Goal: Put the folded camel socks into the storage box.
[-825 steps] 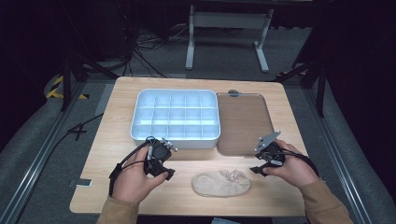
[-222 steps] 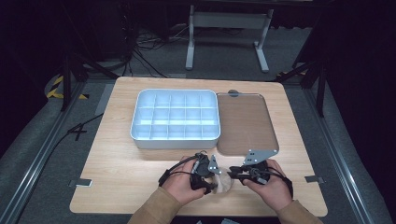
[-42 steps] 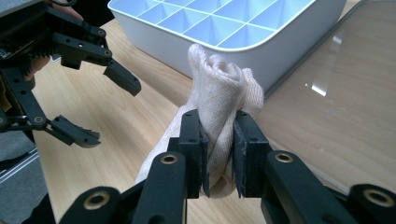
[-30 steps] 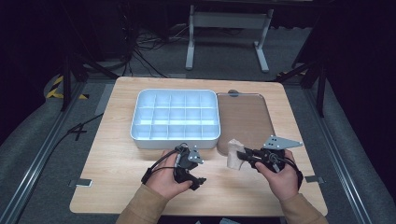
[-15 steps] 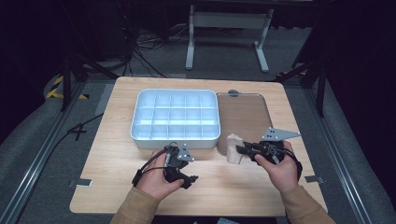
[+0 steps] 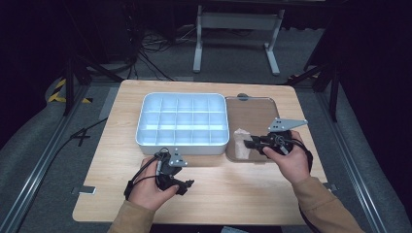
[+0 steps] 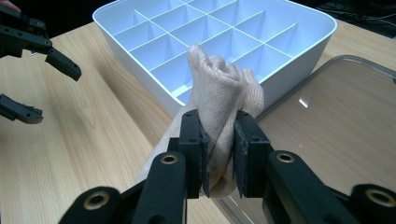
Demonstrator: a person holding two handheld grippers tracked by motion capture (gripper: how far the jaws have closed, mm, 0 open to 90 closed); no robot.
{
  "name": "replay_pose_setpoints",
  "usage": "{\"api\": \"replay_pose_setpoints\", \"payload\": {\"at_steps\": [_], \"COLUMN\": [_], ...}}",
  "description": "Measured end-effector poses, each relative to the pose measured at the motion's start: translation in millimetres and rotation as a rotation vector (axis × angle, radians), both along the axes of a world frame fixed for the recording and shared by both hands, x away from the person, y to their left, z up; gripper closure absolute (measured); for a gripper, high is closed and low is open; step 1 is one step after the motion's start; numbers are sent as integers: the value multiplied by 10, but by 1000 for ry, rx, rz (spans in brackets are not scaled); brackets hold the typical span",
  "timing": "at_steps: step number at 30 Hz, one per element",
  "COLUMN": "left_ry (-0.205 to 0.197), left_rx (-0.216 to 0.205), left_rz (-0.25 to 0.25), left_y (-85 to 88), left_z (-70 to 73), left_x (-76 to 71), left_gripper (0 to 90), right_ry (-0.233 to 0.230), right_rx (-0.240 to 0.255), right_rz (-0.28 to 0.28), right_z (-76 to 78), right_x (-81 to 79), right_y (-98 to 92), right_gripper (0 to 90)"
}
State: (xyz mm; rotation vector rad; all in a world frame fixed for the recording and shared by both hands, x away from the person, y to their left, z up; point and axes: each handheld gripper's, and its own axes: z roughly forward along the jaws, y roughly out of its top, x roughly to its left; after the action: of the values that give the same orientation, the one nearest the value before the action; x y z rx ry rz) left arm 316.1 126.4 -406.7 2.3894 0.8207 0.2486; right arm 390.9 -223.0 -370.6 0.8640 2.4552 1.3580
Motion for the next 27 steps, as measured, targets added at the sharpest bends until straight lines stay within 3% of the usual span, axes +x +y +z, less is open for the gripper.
{"api": "replay_pose_setpoints", "payload": {"at_steps": [2, 3, 10, 21, 27], "left_ry": [-5, -2, -9, -14, -12], "left_rx": [-3, -1, -50, -41, -41], "left_rz": [11, 18, 54, 137, 152], "left_y": [20, 38, 199, 427, 494], "left_z": [-1, 4, -16, -51, -55], "left_x": [-9, -18, -126, -198, -183], "left_gripper": [263, 259, 256, 252, 252], "right_ry": [-1, -8, -12, -17, -28], "right_rx": [-4, -6, -25, -82, -99], "right_rz": [10, 49, 81, 112, 131], "right_z": [7, 28, 115, 179, 238], "right_x": [22, 75, 209, 469, 585], "right_y": [1, 6, 35, 190, 283], "right_gripper": [758, 757, 757, 756, 756]}}
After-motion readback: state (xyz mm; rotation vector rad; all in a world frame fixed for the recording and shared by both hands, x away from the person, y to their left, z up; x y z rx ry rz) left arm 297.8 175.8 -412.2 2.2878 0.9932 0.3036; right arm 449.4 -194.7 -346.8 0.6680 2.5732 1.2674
